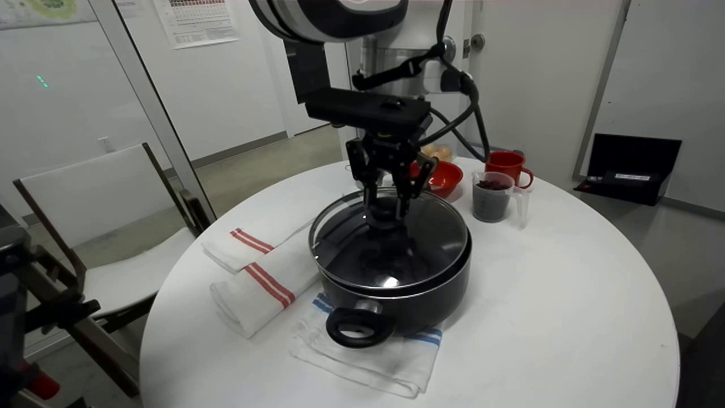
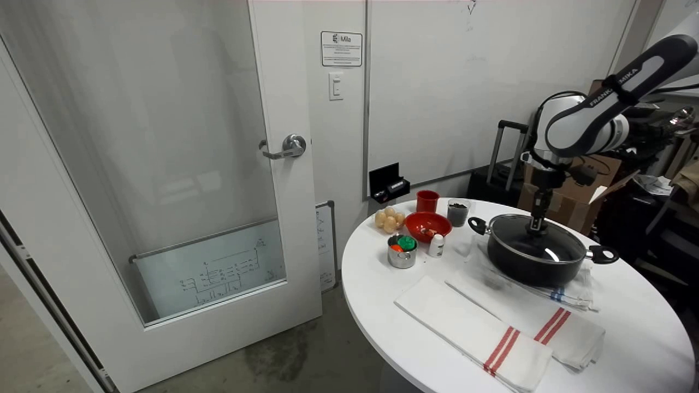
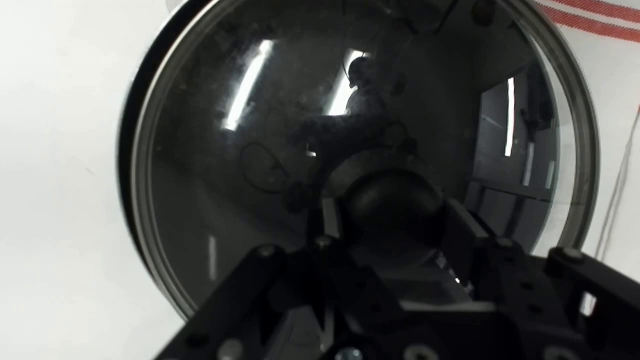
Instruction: Pick up the lid, then place it on the pot
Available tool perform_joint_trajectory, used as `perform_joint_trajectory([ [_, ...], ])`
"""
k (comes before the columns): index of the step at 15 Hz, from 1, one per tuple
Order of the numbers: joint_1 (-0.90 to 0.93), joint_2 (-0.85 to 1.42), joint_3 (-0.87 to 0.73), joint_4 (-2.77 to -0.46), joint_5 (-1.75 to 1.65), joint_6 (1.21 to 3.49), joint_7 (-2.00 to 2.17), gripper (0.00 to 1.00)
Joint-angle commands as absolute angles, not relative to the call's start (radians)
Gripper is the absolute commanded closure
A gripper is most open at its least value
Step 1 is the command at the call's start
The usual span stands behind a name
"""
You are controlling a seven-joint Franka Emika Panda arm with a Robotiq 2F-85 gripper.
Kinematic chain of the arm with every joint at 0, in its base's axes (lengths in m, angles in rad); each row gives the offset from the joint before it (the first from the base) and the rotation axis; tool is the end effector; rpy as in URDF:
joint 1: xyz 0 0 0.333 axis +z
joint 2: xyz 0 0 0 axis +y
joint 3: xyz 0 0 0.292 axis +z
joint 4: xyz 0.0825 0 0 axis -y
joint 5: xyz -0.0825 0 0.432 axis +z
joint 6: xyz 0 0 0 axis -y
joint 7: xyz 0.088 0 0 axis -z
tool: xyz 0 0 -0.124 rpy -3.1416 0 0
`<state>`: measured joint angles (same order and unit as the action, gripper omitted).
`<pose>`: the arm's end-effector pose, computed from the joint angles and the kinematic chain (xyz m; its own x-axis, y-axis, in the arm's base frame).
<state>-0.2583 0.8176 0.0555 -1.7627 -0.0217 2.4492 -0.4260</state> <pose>0.6278 -0.1277 0.0170 0.9682 0.2269 -0.1058 0.2192 -0.9724 -0.0797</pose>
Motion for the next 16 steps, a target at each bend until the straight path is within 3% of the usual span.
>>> perform_joint_trajectory([
  [1, -0.277, 0.808, 0.062, -1.773, 0.003, 2.464, -0.43, 0.75],
  [16, -0.281, 0.822, 0.058, -1.756, -0.003, 2.449, -0.428, 0.75],
])
